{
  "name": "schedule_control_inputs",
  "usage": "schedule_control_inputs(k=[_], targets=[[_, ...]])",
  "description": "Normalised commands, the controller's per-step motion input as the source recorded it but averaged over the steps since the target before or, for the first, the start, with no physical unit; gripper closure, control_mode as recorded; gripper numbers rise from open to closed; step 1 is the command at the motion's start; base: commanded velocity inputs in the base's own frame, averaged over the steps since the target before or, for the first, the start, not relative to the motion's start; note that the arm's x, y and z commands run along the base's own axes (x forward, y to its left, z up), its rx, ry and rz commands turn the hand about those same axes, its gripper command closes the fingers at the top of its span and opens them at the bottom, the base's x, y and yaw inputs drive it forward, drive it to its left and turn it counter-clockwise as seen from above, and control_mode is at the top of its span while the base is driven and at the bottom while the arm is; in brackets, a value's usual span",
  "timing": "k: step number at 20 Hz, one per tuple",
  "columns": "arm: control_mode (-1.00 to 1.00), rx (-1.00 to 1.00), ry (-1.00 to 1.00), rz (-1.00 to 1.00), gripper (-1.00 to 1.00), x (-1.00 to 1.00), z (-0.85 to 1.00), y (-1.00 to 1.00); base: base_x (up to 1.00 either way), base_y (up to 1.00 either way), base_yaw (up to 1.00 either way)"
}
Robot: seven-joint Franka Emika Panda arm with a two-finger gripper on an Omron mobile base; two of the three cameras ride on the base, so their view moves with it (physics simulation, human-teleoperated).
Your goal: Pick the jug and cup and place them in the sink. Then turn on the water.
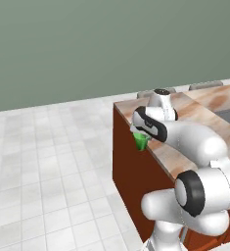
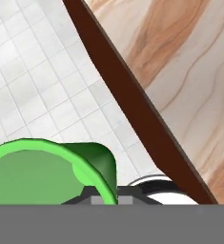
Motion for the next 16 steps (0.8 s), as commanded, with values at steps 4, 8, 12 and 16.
schedule_control_inputs(k=[4, 8, 12, 16], targets=[[-1.00, -0.01, 0.24, 0.09, 1.00, 0.00, 0.50, 0.00, 0.00, 0.00, 0.00], [-1.00, 0.00, 0.11, 0.10, 1.00, 0.00, 0.18, 0.00, 0.00, 0.00, 0.00], [-1.00, 0.00, 0.03, 0.04, 1.00, 0.00, 0.00, 0.00, 0.00, 0.00, 0.00], [-1.00, 0.00, 0.00, 0.00, 1.00, 0.00, 0.00, 0.00, 0.00, 0.00, 0.00]])
